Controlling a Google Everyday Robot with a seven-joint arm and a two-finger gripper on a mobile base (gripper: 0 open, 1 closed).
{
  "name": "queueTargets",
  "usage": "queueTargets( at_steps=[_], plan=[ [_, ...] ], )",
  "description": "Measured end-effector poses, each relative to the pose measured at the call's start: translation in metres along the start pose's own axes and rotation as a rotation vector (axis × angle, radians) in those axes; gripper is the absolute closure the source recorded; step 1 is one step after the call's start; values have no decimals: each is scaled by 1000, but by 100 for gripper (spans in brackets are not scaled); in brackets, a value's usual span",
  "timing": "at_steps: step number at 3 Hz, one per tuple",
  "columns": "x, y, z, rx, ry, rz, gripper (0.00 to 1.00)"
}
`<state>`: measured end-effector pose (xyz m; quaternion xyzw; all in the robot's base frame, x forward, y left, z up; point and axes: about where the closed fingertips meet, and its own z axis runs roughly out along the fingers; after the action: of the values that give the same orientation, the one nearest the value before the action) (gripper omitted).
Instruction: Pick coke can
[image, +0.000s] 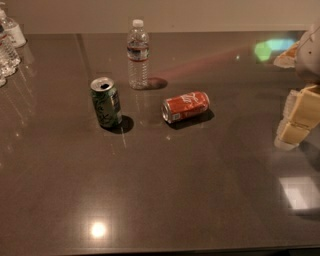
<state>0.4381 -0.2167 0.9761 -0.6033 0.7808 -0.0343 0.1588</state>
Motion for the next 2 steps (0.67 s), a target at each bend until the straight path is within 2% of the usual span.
queueTargets(
  at_steps=[2],
  plan=[
    [-4, -2, 1, 1, -5, -10, 0]
  ],
)
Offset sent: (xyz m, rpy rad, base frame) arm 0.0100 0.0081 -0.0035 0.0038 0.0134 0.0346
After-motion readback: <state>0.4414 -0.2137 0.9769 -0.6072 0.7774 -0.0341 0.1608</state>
